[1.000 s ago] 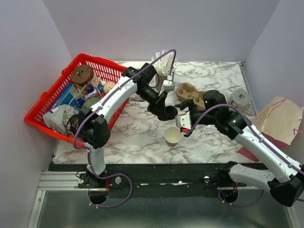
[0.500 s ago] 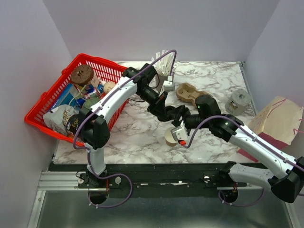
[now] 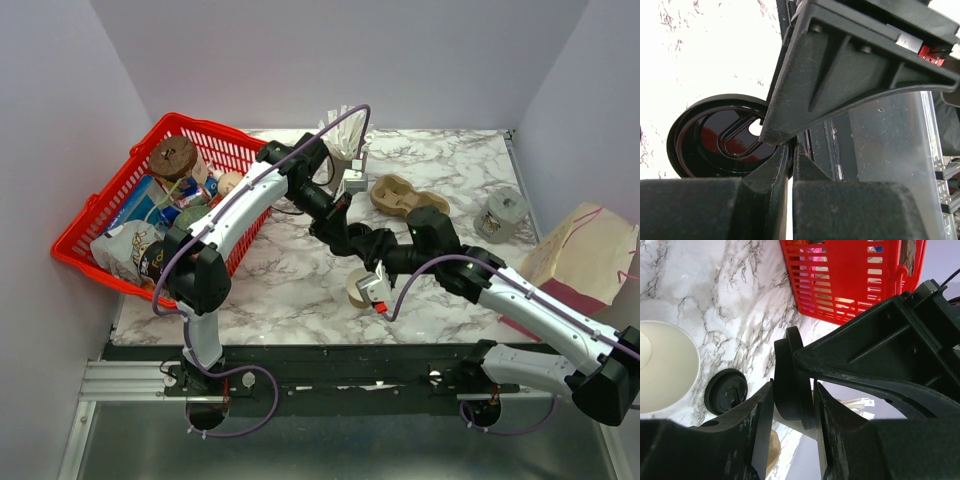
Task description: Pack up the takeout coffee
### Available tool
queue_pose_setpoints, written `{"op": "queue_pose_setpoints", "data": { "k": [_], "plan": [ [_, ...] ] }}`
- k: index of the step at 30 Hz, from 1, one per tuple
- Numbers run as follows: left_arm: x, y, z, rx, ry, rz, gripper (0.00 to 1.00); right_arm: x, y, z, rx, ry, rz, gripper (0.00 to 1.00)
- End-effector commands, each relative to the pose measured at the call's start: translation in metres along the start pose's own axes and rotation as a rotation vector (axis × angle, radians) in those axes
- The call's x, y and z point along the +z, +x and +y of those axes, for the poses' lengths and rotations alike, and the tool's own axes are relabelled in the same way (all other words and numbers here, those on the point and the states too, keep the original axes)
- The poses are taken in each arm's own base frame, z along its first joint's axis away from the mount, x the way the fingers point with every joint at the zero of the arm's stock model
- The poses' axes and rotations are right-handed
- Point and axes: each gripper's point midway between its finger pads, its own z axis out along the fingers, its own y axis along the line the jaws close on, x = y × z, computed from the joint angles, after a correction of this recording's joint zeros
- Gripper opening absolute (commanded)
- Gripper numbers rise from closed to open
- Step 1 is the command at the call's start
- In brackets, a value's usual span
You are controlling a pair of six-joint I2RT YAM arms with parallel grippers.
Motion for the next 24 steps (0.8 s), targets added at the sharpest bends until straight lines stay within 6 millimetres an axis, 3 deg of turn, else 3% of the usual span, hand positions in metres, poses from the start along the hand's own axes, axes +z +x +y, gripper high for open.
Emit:
{"op": "queue_pose_setpoints", "data": {
  "k": [1,4,8,10,12,13,14,15,17,18,19,20,21,22,23,24],
  "plan": [
    [-0.008,0.006,-0.038,-0.108,0.058,0.016,0.0,0.002,0.004,-0.004,-0.047,0.035,0.03,0.41],
    [-0.009,0.005,-0.037,-0.102,0.05,0.017,0.08,0.003,0.009,-0.006,-0.035,0.042,0.051,0.36],
    [-0.014,0.002,-0.037,-0.083,0.029,0.017,0.34,-0.002,0.007,-0.013,0.003,0.068,0.054,0.33],
    [-0.02,-0.005,-0.038,-0.056,0.013,-0.003,0.4,-0.008,0.005,-0.019,0.074,0.097,0.053,0.32],
    [-0.03,-0.014,-0.039,-0.022,-0.005,-0.034,0.57,-0.017,0.001,-0.031,0.142,0.136,0.052,0.32],
    [-0.04,-0.024,-0.035,-0.006,-0.026,-0.083,0.68,-0.018,0.001,-0.027,0.262,0.129,0.053,0.32],
    [-0.046,-0.03,-0.034,0.002,-0.047,-0.107,0.93,-0.026,-0.003,-0.039,0.311,0.15,0.053,0.32],
    [-0.052,-0.033,-0.03,-0.008,-0.069,-0.127,0.99,-0.028,-0.004,-0.036,0.373,0.137,0.053,0.32],
    [-0.068,-0.046,-0.022,0.021,-0.164,-0.172,0.99,-0.032,-0.009,-0.022,0.561,0.098,0.054,0.31],
    [-0.068,-0.042,-0.015,0.002,-0.202,-0.175,0.99,-0.035,-0.014,-0.022,0.621,0.097,0.042,0.31],
    [-0.079,-0.061,-0.016,0.066,-0.283,-0.234,0.99,-0.037,-0.023,-0.014,0.737,0.075,0.021,0.31],
    [-0.087,-0.061,-0.002,0.077,-0.397,-0.241,0.99,-0.038,-0.029,-0.01,0.789,0.06,0.006,0.32],
    [-0.083,-0.044,0.013,0.036,-0.454,-0.239,0.99,-0.04,-0.035,-0.009,0.841,0.049,-0.013,0.32],
    [-0.101,-0.068,0.012,0.148,-0.577,-0.327,0.99,-0.04,-0.042,-0.003,0.903,0.019,-0.034,0.32],
    [-0.11,-0.065,0.025,0.096,-0.676,-0.36,0.99,-0.039,-0.047,0.001,1.008,0.0,-0.042,0.32],
    [-0.107,-0.048,0.036,0.059,-0.717,-0.359,0.99,-0.039,-0.049,0.002,1.058,-0.01,-0.041,0.32]
  ]
}}
